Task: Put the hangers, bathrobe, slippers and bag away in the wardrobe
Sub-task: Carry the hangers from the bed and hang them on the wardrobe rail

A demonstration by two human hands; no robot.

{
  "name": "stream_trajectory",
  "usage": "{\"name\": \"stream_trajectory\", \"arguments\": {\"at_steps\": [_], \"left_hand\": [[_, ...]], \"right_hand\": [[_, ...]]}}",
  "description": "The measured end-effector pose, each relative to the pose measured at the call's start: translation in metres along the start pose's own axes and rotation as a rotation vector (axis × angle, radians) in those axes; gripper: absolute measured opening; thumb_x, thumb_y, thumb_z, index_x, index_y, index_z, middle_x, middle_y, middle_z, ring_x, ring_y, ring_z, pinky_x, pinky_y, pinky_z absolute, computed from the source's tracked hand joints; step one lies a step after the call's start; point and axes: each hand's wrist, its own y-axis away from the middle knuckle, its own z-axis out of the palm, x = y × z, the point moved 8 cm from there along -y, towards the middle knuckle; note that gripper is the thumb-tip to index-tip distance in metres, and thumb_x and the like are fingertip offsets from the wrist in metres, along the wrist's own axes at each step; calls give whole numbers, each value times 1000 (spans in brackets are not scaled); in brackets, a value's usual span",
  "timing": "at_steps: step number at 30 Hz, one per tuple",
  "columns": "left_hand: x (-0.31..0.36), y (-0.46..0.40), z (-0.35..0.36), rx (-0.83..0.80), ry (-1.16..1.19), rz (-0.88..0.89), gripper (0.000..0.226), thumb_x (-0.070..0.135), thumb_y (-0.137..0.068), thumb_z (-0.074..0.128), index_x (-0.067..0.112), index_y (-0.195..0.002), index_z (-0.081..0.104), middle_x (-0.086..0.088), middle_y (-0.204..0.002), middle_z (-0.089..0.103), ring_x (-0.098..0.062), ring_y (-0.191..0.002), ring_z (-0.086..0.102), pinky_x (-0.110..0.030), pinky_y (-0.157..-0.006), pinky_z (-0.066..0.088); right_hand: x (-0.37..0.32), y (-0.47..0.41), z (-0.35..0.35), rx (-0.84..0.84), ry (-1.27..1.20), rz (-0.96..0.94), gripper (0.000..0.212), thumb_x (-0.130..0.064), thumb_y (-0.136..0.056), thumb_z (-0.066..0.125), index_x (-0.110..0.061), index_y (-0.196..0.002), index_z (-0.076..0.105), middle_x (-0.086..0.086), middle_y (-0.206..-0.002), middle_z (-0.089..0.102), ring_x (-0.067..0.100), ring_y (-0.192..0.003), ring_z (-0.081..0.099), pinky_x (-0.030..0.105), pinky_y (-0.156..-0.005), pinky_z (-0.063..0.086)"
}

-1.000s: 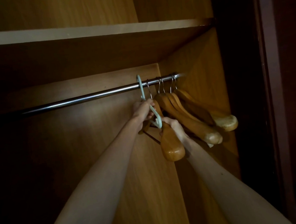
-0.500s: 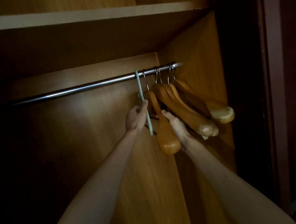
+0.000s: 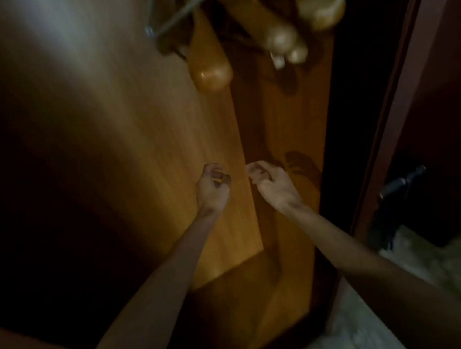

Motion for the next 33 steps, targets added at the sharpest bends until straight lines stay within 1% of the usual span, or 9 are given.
{"name": "stream_trajectory", "arguments": {"at_steps": [2, 6, 10, 14, 20, 23, 27, 30, 33], "left_hand": [[-42, 27, 33, -143, -38, -99, 23, 7, -94, 62, 21, -112, 59, 2, -92, 65, -25, -83, 67, -40, -73, 58], [-109, 74, 94, -404, -89, -253, 15, 3, -96, 62, 12, -108, 60, -8, -97, 62, -19, -65, 60, -28, -56, 52], [-155, 118, 139, -640, -156, -372, 12, 4, -96, 61, 11, -106, 63, -2, -95, 63, -15, -59, 59, -19, -45, 45], [-191, 163, 176, -882, -243, -408, 10, 4, -97, 58, 10, -104, 62, -6, -87, 65, -7, -48, 58, -16, -43, 43], [-237, 237, 231, -1250, -439, -338, 9, 7, -96, 56, 9, -97, 65, -3, -75, 67, -12, -51, 56, -20, -42, 42], [-245, 286, 255, -1433, -546, -270, 9, 10, -98, 57, 11, -93, 65, -2, -74, 67, -11, -51, 57, -20, -45, 44], [-251, 361, 279, -1679, -699, -169, 11, 5, -96, 56, 8, -92, 66, -4, -72, 66, -9, -48, 56, -18, -41, 44], [-248, 424, 295, -1831, -820, -29, 12, 8, -93, 59, 9, -93, 70, -3, -76, 71, -12, -58, 62, -24, -53, 52], [-234, 504, 307, -1993, -914, 151, 12, 10, -93, 59, 12, -88, 70, -4, -78, 73, -14, -62, 64, -25, -54, 53]], "right_hand": [[48, 20, 5, -29, 45, 100, 31, -35, -102, 47, -25, -127, 64, -4, -129, 64, 15, -120, 58, 32, -102, 47], [136, 62, 11, -32, 142, 272, 41, -40, -100, 54, -16, -132, 62, 1, -131, 64, 20, -119, 60, 26, -89, 45], [212, 106, 17, -8, 199, 450, 24, -23, -95, 60, -16, -115, 72, 0, -114, 72, 18, -108, 68, 27, -83, 52], [270, 162, 19, 108, 159, 683, 23, -29, -93, 64, -18, -110, 73, 2, -105, 73, 15, -103, 65, 20, -75, 40], [337, 272, 25, 275, 84, 1012, 19, -27, -90, 63, -19, -100, 77, 5, -108, 75, 23, -105, 67, 31, -87, 51], [356, 340, 31, 402, 3, 1155, 21, -25, -89, 63, -16, -102, 77, 6, -107, 75, 24, -101, 68, 27, -81, 50], [370, 441, 47, 595, -118, 1323, 22, -28, -89, 64, -12, -98, 77, 10, -101, 75, 27, -94, 68, 35, -83, 56], [370, 516, 61, 802, -231, 1408, 23, -26, -89, 62, -10, -98, 76, 11, -99, 73, 27, -96, 65, 35, -85, 54], [365, 591, 76, 989, -353, 1483, 24, -24, -91, 61, -6, -97, 76, 13, -93, 71, 28, -88, 66, 32, -74, 51]]}}
